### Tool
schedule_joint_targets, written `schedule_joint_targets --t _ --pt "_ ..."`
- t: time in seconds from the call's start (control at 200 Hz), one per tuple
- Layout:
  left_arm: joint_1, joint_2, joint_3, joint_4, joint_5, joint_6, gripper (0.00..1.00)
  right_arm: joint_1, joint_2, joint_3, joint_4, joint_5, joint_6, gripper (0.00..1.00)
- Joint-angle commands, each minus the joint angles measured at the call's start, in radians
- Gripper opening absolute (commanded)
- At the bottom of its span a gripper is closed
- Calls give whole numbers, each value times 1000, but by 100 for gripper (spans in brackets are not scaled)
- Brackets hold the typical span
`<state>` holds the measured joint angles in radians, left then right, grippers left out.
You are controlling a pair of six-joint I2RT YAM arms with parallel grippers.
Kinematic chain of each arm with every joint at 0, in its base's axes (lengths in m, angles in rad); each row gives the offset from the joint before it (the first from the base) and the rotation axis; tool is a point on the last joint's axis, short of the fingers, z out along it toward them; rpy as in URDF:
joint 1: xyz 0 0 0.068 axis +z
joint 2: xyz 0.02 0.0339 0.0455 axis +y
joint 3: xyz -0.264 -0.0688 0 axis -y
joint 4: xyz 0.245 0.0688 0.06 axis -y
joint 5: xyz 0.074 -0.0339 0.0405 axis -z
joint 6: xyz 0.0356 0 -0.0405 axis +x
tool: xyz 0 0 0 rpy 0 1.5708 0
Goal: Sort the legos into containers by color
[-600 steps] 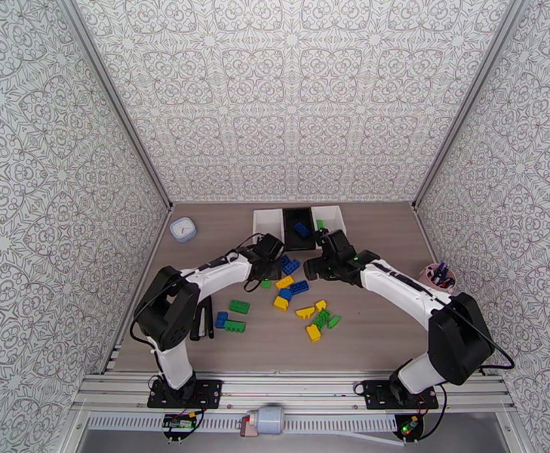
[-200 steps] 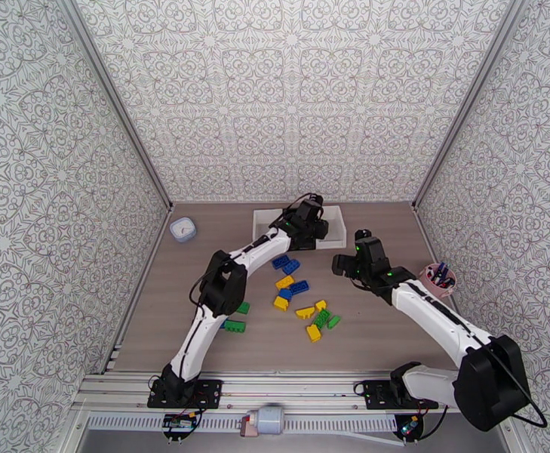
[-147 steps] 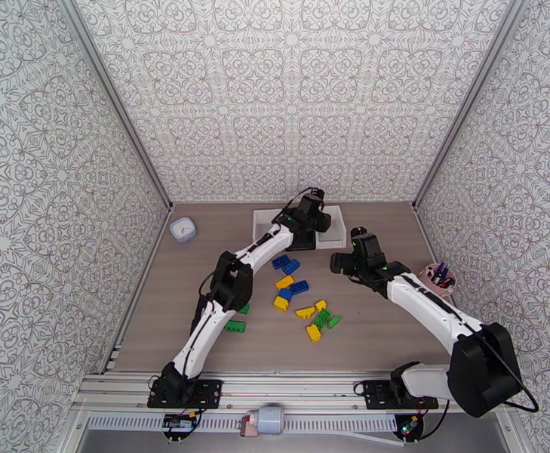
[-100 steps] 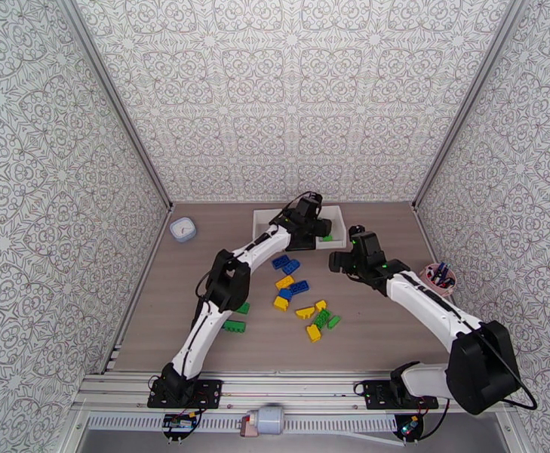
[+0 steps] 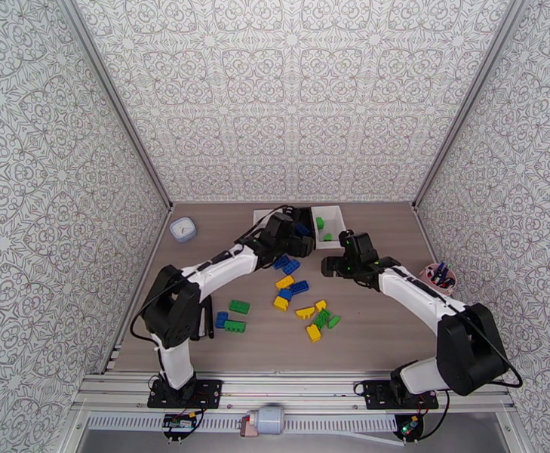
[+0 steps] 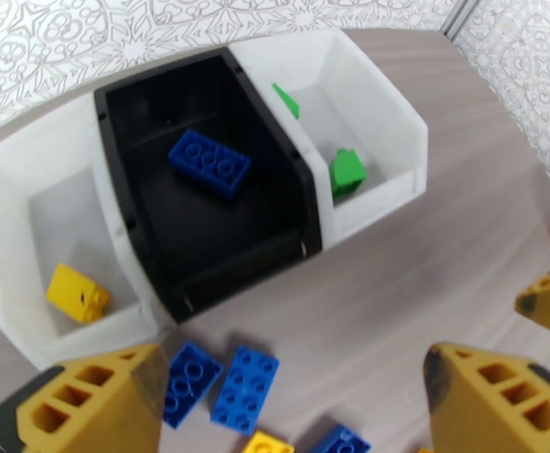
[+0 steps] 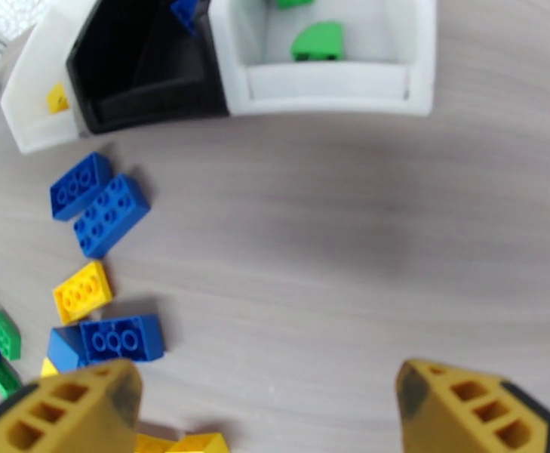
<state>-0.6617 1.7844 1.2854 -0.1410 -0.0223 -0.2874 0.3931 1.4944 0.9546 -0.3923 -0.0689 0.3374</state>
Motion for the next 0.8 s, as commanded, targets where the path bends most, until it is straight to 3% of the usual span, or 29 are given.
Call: schedule_joint_targets --t 0.0,0.12,0.285,0.48,0.795 --pt "-4 -93 -153 101 0 32 97 47 40 48 -33 -40 -48 92" --pt "-3 -201 -309 161 -8 46 100 106 100 80 -54 -34 -76 93" --pt "22 -311 -459 211 102 45 100 187 222 164 -101 18 -89 94" --pt "27 -407 -558 224 199 113 100 205 329 230 -151 66 -41 84" --pt "5 -467 -606 269 220 201 100 201 379 257 -246 197 51 68"
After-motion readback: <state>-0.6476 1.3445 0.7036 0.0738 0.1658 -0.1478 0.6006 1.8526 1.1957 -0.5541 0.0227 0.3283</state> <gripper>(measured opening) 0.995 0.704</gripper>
